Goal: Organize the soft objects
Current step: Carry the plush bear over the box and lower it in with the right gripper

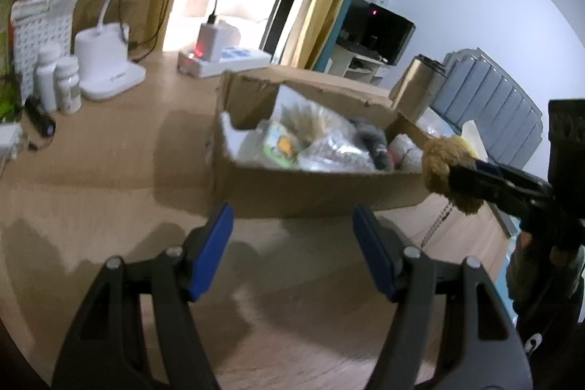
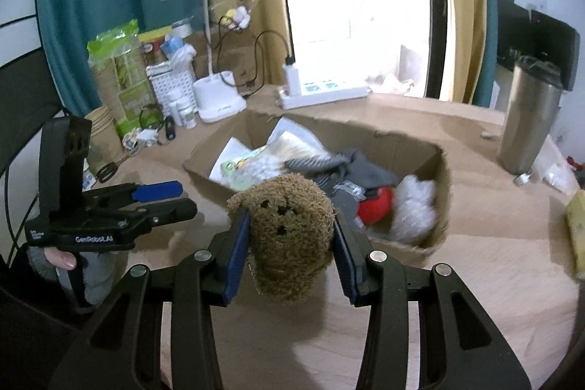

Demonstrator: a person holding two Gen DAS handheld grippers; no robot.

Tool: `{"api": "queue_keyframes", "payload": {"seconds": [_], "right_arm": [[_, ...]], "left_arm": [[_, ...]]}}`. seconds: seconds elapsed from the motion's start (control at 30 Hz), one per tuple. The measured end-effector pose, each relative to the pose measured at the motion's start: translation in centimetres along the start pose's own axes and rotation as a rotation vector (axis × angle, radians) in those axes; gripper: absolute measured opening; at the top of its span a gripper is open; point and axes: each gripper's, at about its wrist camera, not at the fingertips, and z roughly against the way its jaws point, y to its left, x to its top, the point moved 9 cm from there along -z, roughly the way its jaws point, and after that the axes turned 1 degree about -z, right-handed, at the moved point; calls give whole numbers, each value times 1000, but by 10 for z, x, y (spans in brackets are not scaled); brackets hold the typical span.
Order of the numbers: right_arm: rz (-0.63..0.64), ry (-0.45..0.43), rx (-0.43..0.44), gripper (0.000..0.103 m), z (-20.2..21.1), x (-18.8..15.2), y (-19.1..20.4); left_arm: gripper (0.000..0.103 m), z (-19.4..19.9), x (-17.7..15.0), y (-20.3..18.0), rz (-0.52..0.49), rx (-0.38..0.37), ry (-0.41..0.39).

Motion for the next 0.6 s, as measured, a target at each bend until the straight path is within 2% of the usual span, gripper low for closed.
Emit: {"api": "queue_keyframes", "payload": {"seconds": [0.27,0.6], "right_arm": [[-2,-48,-32,45,7,19,-21],[-17,-117,-69,45,16,42,-44]], "left_arm": [[70,3,23,-23,-77,-12,-41],[70,7,47,-40,-104,-29,-82]]}}
